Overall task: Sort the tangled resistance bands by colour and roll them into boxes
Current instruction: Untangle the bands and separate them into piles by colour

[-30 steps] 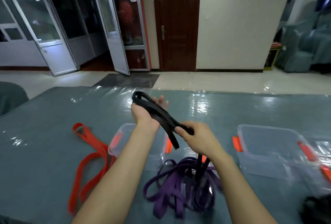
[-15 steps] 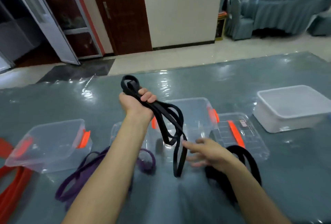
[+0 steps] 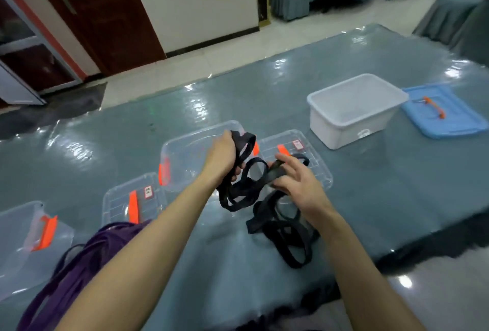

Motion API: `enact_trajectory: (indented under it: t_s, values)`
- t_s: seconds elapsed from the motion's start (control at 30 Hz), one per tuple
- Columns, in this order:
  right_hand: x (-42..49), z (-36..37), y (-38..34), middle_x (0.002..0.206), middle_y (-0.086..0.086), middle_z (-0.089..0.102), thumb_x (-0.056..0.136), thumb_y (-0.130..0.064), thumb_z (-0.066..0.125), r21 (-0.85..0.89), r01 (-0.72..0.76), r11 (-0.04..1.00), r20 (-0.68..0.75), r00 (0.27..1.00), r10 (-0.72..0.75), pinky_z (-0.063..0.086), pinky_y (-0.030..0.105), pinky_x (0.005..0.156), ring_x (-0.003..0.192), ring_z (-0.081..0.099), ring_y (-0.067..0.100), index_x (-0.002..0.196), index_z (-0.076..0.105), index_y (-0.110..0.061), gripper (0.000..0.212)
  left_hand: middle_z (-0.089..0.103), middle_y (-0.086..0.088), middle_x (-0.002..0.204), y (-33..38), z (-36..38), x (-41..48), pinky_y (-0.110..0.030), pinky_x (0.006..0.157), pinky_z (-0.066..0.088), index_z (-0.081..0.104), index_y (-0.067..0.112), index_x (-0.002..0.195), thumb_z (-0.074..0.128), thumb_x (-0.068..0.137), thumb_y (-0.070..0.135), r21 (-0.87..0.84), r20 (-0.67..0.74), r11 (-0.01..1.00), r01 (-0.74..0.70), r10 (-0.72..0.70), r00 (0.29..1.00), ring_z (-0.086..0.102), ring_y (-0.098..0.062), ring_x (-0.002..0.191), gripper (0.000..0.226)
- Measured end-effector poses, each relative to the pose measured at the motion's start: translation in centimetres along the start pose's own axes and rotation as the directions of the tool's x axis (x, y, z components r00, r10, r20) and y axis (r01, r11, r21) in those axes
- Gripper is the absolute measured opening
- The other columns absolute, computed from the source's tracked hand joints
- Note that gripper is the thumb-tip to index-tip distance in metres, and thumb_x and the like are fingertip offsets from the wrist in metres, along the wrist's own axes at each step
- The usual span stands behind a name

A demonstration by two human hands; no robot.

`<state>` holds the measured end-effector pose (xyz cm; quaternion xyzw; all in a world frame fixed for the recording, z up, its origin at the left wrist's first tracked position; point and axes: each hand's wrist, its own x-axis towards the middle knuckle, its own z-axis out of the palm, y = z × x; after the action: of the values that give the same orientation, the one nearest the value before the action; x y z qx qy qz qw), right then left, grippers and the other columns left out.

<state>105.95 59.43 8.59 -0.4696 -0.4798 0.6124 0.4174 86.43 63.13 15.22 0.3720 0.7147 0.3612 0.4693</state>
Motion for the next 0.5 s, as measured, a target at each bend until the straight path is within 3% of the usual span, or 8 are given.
enact_trajectory:
  t_s: [0.07, 0.13, 0.2, 0.23, 0.3, 0.4, 0.43, 0.5]
  values:
    - [0.2, -0.7, -0.6, 0.132, -0.011, 0.074, 0.097, 0.007, 0.063, -0.11, 0.089, 0.99, -0.043, 0.995, -0.095, 0.048, 0.047, 0.119, 0.134, 0.064, 0.018, 0.146, 0.058, -0.016, 0.054, 0.069, -0.023, 0.077, -0.2, 3.0, 0.4, -0.035, 0.053, 0.051, 0.062, 0.011, 0.096, 0.022, 0.106, 0.042, 0.067, -0.05, 0.996, -0.064, 0.067, 0.996, 0.061, -0.03, 0.052, 0.052]
    - [0.7, -1.9, -1.2, 0.135, -0.005, 0.071, 0.1, -0.006, 0.06, -0.199, 0.137, 0.97, -0.093, 0.983, -0.158, 0.05, 0.045, 0.116, 0.131, 0.065, 0.014, 0.143, 0.061, -0.023, 0.046, 0.075, -0.028, 0.109, -0.2, 5.3, 0.8, -0.049, 0.083, 0.062, 0.064, 0.012, 0.111, 0.019, 0.104, 0.049, 0.113, -0.113, 0.984, -0.135, 0.148, 0.983, 0.074, -0.042, 0.089, 0.059]
    - [0.9, -3.0, -1.0, 0.126, -0.017, 0.07, 0.096, -0.019, 0.049, -0.34, 0.136, 0.931, -0.147, 0.97, -0.196, 0.052, 0.031, 0.11, 0.12, 0.065, -0.003, 0.139, 0.064, -0.029, 0.046, 0.061, -0.021, 0.151, -0.7, 7.0, 1.5, -0.047, 0.109, 0.047, 0.056, 0.019, 0.142, 0.014, 0.103, 0.063, 0.174, -0.142, 0.967, -0.186, 0.212, 0.967, 0.064, -0.046, 0.127, 0.072]
    - [0.9, -3.5, -0.5, 0.122, -0.022, 0.069, 0.093, -0.022, 0.044, -0.438, 0.115, 0.891, -0.167, 0.964, -0.207, 0.05, 0.022, 0.106, 0.115, 0.063, -0.009, 0.139, 0.065, -0.029, 0.051, 0.058, -0.017, 0.157, -1.5, 7.8, 1.8, -0.051, 0.113, 0.047, 0.049, 0.023, 0.152, 0.013, 0.102, 0.071, 0.184, -0.151, 0.964, -0.191, 0.22, 0.964, 0.062, -0.046, 0.129, 0.078]
    - [0.7, -4.3, 2.2, 0.128, -0.01, 0.07, 0.094, -0.018, 0.042, -0.656, 0.061, 0.753, -0.09, 0.983, -0.158, 0.048, 0.026, 0.102, 0.12, 0.064, 0.005, 0.145, 0.059, -0.023, 0.054, 0.068, -0.015, 0.137, -4.5, 9.2, 1.9, -0.053, 0.103, 0.052, 0.052, 0.022, 0.142, 0.02, 0.101, 0.078, 0.22, -0.174, 0.954, -0.204, 0.244, 0.954, 0.066, -0.046, 0.113, 0.076]
    - [-0.5, -5.6, 7.4, 0.152, 0.015, 0.052, 0.099, -0.018, 0.052, -0.97, 0.038, 0.242, 0.094, 0.969, 0.227, 0.042, 0.053, 0.115, 0.141, 0.049, 0.038, 0.164, 0.03, -0.017, 0.068, 0.065, -0.012, 0.131, -11.5, 11.2, 2.1, -0.05, 0.11, 0.04, 0.064, 0.02, 0.128, 0.037, 0.113, 0.057, 0.589, -0.069, 0.768, -0.253, 0.36, 0.93, 0.056, -0.038, 0.127, 0.048]
    - [-1.1, -6.1, 8.6, 0.156, 0.016, 0.046, 0.096, -0.022, 0.057, -0.985, 0.033, 0.166, 0.082, 0.951, 0.297, 0.04, 0.056, 0.116, 0.144, 0.045, 0.039, 0.168, 0.02, -0.02, 0.081, 0.062, -0.011, 0.138, -13.6, 11.6, 1.9, -0.049, 0.116, 0.035, 0.064, 0.021, 0.135, 0.038, 0.114, 0.054, 0.681, -0.013, 0.688, -0.252, 0.355, 0.935, 0.053, -0.036, 0.134, 0.047]
    - [-2.6, -7.0, 10.2, 0.16, 0.015, 0.041, 0.086, -0.032, 0.061, -0.968, -0.008, 0.249, 0.044, 0.978, 0.204, 0.039, 0.055, 0.118, 0.147, 0.041, 0.037, 0.17, 0.011, -0.023, 0.099, 0.063, -0.01, 0.143, -16.3, 12.1, 2.2, -0.05, 0.117, 0.037, 0.059, 0.025, 0.146, 0.034, 0.114, 0.056, 0.743, 0.045, 0.616, -0.262, 0.345, 0.938, 0.054, -0.035, 0.137, 0.051]
